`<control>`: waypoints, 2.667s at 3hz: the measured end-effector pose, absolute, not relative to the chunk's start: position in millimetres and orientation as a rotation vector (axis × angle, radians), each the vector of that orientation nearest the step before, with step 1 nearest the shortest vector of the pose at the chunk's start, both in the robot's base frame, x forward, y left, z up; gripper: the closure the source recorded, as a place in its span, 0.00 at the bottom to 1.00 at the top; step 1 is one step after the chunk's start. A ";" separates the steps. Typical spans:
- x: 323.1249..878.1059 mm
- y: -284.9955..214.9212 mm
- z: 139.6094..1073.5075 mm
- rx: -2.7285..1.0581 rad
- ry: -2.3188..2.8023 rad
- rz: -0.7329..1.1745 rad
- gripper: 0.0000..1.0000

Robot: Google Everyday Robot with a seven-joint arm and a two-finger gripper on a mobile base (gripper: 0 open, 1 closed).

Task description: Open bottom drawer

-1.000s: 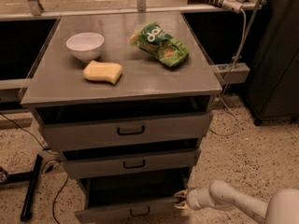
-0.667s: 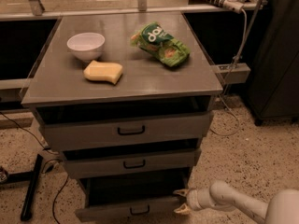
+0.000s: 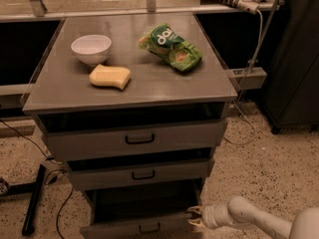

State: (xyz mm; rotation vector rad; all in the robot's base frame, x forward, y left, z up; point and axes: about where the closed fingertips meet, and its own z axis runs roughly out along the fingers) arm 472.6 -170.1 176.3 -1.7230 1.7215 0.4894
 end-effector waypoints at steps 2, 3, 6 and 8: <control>468.6 -168.1 183.3 -1.726 1.716 0.498 1.00; 442.6 -164.7 178.5 -1.752 1.669 0.482 1.00; 427.9 -171.2 184.0 -1.737 1.667 0.482 0.82; 424.2 -171.6 181.1 -1.739 1.660 0.501 0.35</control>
Offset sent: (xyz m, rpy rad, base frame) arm -0.3017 -0.0806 -0.0536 0.1147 0.0821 0.0638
